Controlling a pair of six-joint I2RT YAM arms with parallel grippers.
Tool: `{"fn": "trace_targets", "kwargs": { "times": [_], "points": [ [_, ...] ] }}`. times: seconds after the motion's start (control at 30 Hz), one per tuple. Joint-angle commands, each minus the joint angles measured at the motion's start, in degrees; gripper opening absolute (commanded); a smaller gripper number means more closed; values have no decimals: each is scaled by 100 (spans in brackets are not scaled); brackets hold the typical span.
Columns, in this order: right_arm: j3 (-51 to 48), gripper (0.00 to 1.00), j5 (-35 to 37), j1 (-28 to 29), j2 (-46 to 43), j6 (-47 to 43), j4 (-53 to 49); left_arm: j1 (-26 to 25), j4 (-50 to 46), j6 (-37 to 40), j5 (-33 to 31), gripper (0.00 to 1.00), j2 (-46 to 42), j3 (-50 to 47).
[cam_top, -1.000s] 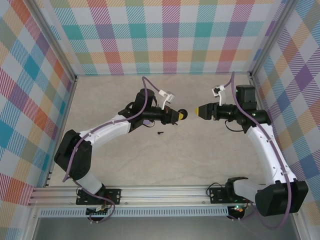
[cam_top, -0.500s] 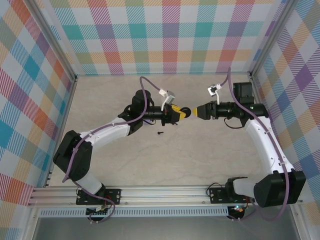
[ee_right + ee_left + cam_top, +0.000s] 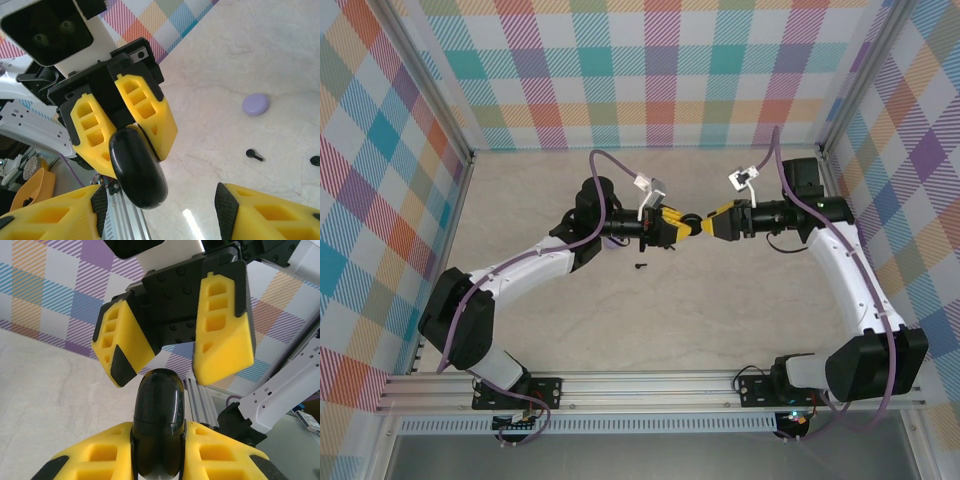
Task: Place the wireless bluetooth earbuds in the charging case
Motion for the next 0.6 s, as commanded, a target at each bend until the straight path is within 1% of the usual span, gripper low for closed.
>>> {"fn": "trace_targets", "kwargs": {
  "times": [0.0,0.13,0.23,0.33,0.43,0.57],
  "points": [
    [192,61,-270,97,45,-313,-134,-4,57,-105,149,1,-66,273],
    [194,61,-220,170,76,-323,-146,-17,78,-276,116,1,2,350],
    [192,61,0,201,113,-254,-115,-34,63,-315,195,1,31,388],
    [192,61,194,206,133,-122,-11,-69,18,-249,255,1,-1,404],
    [178,61,299,206,111,-3,98,-95,-229,-56,266,1,-19,458],
    [139,61,642,205,56,186,265,-119,-389,116,303,0,-57,450]
  ]
}}
